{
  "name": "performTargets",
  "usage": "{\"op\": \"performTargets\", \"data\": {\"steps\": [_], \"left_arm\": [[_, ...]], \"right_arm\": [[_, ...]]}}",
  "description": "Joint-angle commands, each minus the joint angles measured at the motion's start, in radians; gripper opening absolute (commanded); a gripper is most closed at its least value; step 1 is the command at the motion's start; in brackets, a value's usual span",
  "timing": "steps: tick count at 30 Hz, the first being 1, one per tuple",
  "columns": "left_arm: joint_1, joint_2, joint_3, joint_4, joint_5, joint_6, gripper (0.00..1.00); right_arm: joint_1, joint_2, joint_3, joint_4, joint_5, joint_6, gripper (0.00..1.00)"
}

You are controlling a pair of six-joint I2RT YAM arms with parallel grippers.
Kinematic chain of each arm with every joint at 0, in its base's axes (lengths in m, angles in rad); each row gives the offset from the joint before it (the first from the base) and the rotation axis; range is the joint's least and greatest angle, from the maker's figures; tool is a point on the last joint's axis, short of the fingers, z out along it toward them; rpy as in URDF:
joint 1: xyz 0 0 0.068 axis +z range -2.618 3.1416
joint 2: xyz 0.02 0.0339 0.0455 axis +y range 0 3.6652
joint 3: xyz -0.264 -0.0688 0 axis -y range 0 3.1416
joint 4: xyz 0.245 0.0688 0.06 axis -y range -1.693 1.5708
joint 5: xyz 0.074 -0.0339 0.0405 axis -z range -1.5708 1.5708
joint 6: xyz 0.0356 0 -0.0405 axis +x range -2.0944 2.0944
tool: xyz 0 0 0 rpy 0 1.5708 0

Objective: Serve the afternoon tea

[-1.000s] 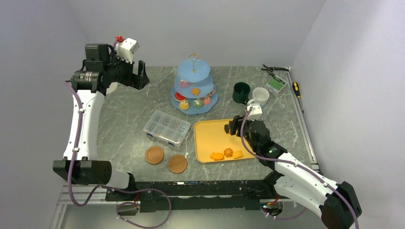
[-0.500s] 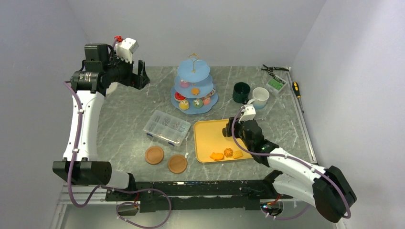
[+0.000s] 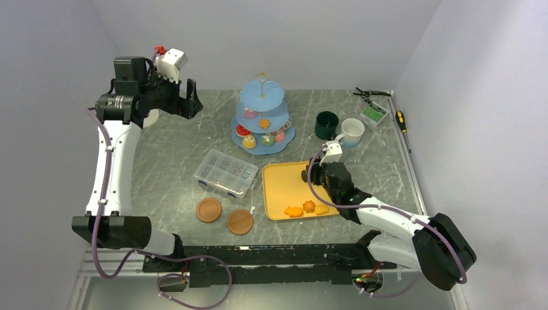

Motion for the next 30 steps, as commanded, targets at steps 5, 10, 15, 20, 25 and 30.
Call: {"op": "performTargets", "data": {"steps": [5, 10, 15, 20, 25, 30], "left_arm": [[0.004, 0.016, 0.043, 0.038, 0.024, -0.009, 0.93], [0.004, 0.017, 0.032, 0.046, 0.020, -0.001, 0.93], [0.004, 0.022, 0.035, 0.045, 0.018, 0.009, 0.93], [0.004, 0.036, 0.052, 0.043, 0.022, 0.009, 0.93], [0.004, 0.044, 0.063, 0.040, 0.027, 0.010, 0.93], [0.004, 0.050, 0.061, 0.037, 0.027, 0.024, 0.93]], "right_arm": [[-0.005, -0.010, 0.102, 0.081, 0.006, -0.065, 0.41], [-0.022, 0.067, 0.282, 0.084, -0.037, -0.135, 0.38], [-0.079, 0.207, 0.475, 0.125, -0.135, -0.155, 0.38], [-0.111, 0.380, 0.655, 0.169, -0.206, -0.170, 0.38], [-0.124, 0.504, 0.753, 0.208, -0.240, -0.175, 0.38], [-0.135, 0.583, 0.798, 0.252, -0.264, -0.167, 0.38]]}}
